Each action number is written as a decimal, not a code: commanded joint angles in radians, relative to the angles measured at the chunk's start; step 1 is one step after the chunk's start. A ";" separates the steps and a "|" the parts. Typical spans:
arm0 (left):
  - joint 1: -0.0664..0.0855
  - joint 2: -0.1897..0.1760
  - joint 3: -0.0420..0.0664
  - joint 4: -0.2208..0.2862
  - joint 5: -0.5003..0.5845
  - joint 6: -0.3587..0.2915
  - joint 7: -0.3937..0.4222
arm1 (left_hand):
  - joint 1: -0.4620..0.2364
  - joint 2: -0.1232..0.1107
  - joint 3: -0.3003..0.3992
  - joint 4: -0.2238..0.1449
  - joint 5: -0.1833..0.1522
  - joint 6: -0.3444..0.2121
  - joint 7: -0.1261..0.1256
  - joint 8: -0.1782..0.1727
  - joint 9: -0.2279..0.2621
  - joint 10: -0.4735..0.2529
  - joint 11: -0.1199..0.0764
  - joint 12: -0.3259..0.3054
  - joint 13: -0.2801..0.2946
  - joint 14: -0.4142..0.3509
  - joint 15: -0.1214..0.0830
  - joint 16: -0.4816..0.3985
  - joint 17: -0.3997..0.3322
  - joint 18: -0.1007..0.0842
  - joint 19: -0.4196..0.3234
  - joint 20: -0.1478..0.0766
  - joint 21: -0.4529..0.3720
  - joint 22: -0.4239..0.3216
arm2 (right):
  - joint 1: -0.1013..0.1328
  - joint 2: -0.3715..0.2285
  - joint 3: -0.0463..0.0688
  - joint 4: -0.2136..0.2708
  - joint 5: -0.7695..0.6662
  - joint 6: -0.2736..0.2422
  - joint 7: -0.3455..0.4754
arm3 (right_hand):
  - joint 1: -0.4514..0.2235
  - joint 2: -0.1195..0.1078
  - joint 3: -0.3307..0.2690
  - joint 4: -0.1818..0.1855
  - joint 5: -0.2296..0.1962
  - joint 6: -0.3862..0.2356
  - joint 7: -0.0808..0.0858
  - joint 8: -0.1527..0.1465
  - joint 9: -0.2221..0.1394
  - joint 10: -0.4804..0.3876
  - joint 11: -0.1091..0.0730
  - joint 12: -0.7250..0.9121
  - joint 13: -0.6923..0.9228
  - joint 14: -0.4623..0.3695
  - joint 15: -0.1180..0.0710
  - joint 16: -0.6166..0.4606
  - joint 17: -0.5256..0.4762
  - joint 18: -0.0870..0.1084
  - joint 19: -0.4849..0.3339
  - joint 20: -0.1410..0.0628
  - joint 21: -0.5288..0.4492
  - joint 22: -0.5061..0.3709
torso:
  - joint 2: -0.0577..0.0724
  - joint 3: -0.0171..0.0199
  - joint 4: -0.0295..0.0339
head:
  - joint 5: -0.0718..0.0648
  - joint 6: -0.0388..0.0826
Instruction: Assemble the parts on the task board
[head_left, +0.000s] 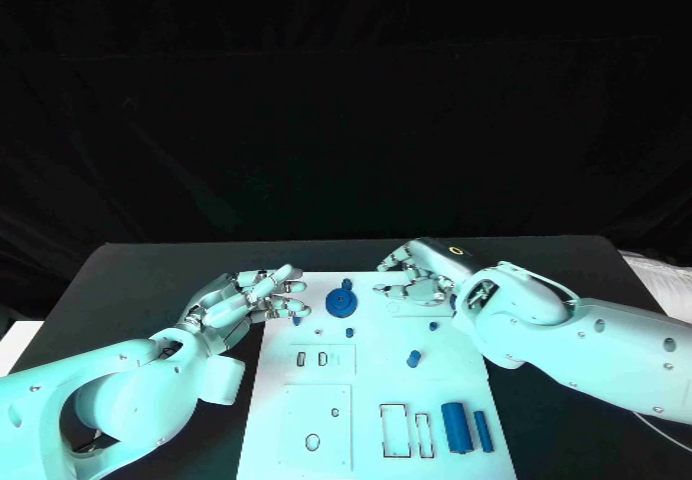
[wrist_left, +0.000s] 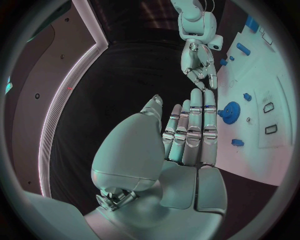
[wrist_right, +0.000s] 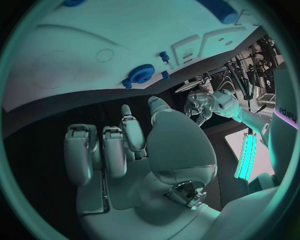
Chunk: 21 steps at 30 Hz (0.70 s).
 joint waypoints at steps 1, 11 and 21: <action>0.001 0.002 0.001 -0.003 0.001 0.019 0.006 | 0.008 0.003 0.002 -0.007 -0.004 0.001 0.006 -0.003 -0.001 0.000 0.006 -0.005 -0.002 -0.005 0.002 -0.004 0.002 0.012 -0.003 0.001 -0.005 -0.001 | 0.002 -0.061 0.001 0.011 0.187 0.015 0.126 | 0.053 -0.012 0.000 -0.034 -0.042 -0.003 0.002 -0.003 -0.002 0.002 -0.001 -0.008 0.026 0.092 -0.001 0.003 0.201 -0.013 0.024 -0.001 0.006 0.093 | -0.006 0.0002 -0.0093 | 0.000 0.003; 0.001 0.021 0.000 -0.018 0.001 0.023 0.007 | 0.011 0.004 0.003 -0.010 -0.004 0.003 0.004 -0.003 0.000 0.003 0.005 -0.005 -0.001 -0.005 0.001 -0.005 0.004 0.012 -0.002 0.001 -0.005 -0.001 | -0.010 -0.221 0.001 -0.012 0.316 0.084 0.244 | 0.193 -0.021 0.015 -0.125 -0.092 -0.010 0.007 -0.003 -0.004 0.001 0.001 -0.016 0.023 0.093 0.001 0.004 0.205 -0.014 0.025 0.003 0.007 0.096 | -0.016 0.0114 -0.0245 | -0.010 0.010; 0.001 0.033 0.000 -0.028 0.001 0.026 0.005 | 0.012 0.005 0.004 -0.010 -0.005 0.003 0.004 -0.003 0.000 0.003 0.004 -0.005 -0.001 -0.005 0.001 -0.005 0.005 0.012 -0.002 0.001 -0.005 -0.002 | -0.025 -0.237 0.000 -0.052 0.322 0.092 0.234 | 0.189 -0.027 0.008 -0.125 -0.081 -0.011 0.008 -0.004 -0.004 -0.001 0.002 -0.022 0.020 0.093 0.002 0.005 0.206 -0.014 0.025 0.003 0.006 0.095 | -0.018 0.0177 -0.0288 | -0.008 0.008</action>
